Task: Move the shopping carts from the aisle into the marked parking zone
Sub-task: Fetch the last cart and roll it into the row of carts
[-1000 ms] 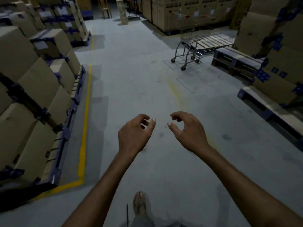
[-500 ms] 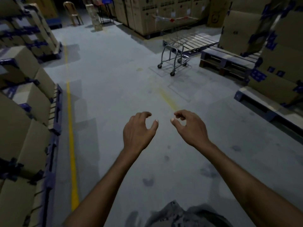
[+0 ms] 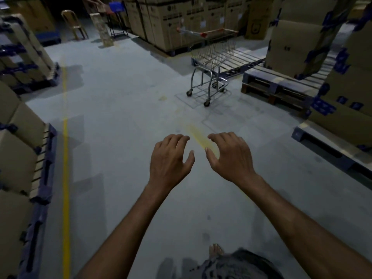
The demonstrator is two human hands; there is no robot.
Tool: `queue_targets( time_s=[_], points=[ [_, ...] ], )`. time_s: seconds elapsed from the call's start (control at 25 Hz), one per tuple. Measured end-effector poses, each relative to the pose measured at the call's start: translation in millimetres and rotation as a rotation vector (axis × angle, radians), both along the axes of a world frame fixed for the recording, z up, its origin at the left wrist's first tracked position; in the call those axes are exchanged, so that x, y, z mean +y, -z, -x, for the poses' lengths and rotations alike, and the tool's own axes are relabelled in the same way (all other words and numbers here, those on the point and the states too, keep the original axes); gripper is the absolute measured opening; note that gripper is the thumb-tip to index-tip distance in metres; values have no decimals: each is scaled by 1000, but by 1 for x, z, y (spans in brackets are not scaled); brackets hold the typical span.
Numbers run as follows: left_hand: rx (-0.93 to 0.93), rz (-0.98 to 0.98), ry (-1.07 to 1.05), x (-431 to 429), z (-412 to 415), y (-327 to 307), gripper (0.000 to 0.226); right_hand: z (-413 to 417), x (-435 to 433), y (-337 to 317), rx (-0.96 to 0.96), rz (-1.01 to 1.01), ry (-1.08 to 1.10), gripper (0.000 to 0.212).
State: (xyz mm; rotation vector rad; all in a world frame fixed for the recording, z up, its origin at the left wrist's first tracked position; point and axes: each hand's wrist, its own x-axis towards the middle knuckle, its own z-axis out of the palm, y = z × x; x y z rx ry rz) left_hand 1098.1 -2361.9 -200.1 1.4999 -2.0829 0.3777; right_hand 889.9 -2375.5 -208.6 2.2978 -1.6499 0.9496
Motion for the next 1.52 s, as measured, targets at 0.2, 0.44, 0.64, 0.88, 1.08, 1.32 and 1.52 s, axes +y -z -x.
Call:
queue_targets(
  time_s=[0.2, 0.44, 0.64, 0.88, 1.08, 1.32, 1.52],
  points=[
    [313, -51, 87, -116, -8, -33, 42, -6, -124, -27, -96, 42, -148, 38],
    [410, -149, 142, -265, -46, -40, 40, -32, -269, -38, -177, 20, -229, 35],
    [334, -201, 187, -422, -85, -42, 41, -78, -408, -34, -283, -8, -135, 33],
    [317, -224, 337, -581, -128, -68, 42, -124, -544, -55, -550, -33, -95, 31],
    [564, -205, 460, -684, -118, -74, 37, -128, -638, -68, -835, -75, -212, 29],
    [644, -231, 425, -826, -77, -49, 35, -85, -779, -48, -574, -11, -86, 33],
    [358, -57, 296, -947, -50, -43, 48, -49, -899, -41, -273, 34, -26, 41]
  ],
)
